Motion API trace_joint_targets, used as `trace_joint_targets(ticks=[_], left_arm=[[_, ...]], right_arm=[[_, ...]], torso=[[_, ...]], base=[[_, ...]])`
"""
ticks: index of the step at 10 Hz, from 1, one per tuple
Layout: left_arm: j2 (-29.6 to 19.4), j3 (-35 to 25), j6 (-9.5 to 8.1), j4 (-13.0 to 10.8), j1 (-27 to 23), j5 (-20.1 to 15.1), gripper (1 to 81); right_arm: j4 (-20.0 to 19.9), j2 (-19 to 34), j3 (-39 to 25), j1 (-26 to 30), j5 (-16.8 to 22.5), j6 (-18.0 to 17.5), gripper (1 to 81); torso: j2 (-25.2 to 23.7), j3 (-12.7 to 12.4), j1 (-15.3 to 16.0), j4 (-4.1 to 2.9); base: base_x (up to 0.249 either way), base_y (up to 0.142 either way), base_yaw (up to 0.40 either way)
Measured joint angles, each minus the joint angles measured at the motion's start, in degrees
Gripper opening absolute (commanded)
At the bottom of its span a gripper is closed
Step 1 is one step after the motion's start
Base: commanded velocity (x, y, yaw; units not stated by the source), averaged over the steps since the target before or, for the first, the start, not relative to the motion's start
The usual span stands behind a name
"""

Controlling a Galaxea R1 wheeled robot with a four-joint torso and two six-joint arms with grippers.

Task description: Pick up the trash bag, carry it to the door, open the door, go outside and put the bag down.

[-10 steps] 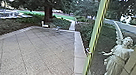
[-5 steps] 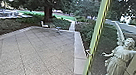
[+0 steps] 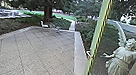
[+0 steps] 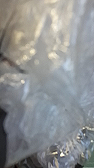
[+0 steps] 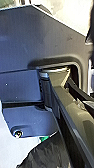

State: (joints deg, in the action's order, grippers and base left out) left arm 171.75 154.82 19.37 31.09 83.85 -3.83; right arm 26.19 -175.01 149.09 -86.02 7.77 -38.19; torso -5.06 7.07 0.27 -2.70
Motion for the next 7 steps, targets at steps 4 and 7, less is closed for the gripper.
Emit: trace_joint_targets(ticks=[4,7], left_arm=[[0.0,0.0,-0.13,0.02,0.11,-0.02,1.0],[0.02,0.0,-0.11,0.05,0.13,-0.09,1.0]], right_arm=[[0.0,0.0,-0.02,0.0,0.02,0.02,81.1],[0.0,0.0,0.0,0.0,0.02,0.05,81.1]], torso=[[0.0,0.0,0.0,0.0],[0.0,0.0,0.0,0.0]], base=[[0.091,0.0,0.0],[0.092,0.0,0.0]])
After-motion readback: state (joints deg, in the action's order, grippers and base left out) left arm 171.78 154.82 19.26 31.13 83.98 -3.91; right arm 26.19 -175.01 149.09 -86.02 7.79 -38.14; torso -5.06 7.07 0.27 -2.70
